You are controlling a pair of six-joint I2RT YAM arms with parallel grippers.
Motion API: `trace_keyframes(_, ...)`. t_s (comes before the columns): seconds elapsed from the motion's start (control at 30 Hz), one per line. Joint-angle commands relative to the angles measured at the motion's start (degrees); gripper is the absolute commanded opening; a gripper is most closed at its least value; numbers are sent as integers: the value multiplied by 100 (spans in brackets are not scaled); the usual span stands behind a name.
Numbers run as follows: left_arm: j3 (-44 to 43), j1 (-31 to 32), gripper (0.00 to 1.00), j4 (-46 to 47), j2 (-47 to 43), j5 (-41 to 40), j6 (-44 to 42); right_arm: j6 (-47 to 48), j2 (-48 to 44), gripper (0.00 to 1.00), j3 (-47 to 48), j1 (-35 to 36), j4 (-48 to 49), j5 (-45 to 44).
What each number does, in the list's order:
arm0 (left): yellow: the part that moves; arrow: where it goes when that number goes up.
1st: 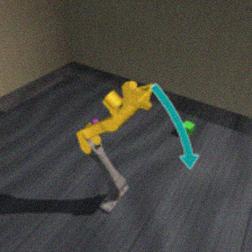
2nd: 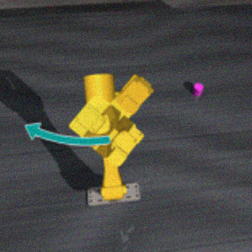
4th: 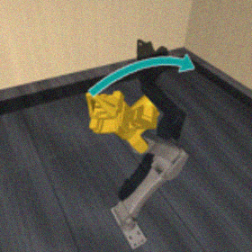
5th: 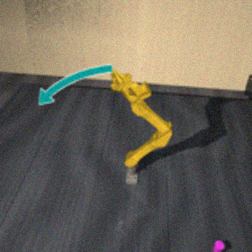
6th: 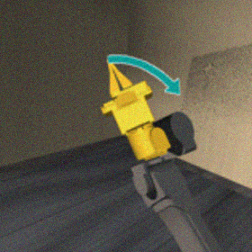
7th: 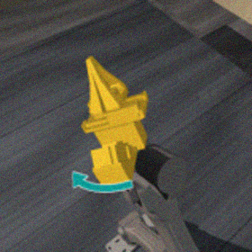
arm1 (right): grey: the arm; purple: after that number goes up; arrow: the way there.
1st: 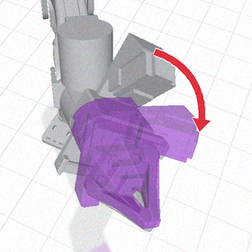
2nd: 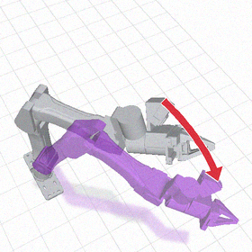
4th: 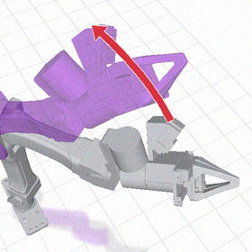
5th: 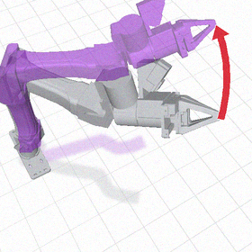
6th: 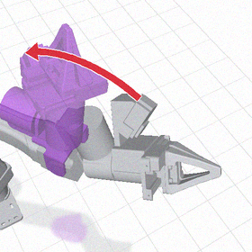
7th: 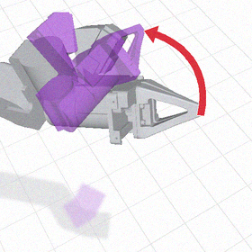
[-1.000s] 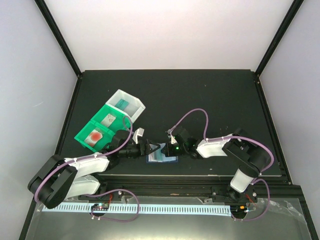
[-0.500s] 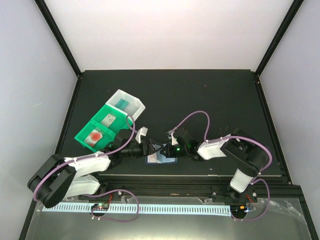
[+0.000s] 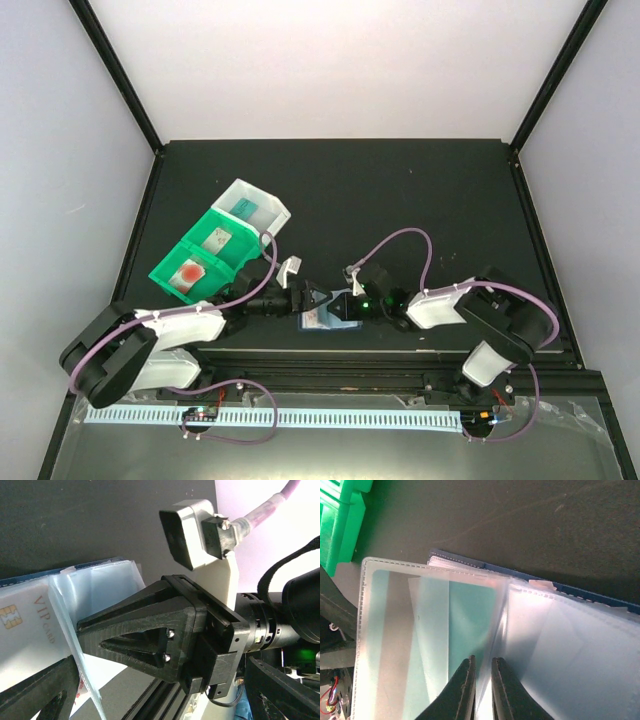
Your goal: Take the credit cards out of the card holder
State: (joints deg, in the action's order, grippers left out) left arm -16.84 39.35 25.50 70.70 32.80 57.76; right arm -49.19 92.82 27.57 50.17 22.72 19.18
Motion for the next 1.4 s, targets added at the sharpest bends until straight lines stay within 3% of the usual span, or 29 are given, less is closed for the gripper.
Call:
trace_keyframes(0.0, -264, 110, 92, 317, 139, -54, 73, 59, -231, 13, -153, 19, 25, -376)
trace_keyframes(0.47, -487, 447, 91, 928, 690, 7, 261, 52, -164, 14, -211, 14, 241, -312)
trace_keyframes(0.6, -437, 498, 91, 1049, 791, -18, 300, -16, -420, 19, -331, 9, 174, -546)
trace_keyframes(1.0, -487, 612, 91, 1334, 1065, -78, 335, 23, -1293, 22, -557, -10, -539, -1273)
trace_keyframes(1.37, -493, 576, 85, 290, 734, -707, -56, 189, -2458, 23, -510, -18, -1761, -1881)
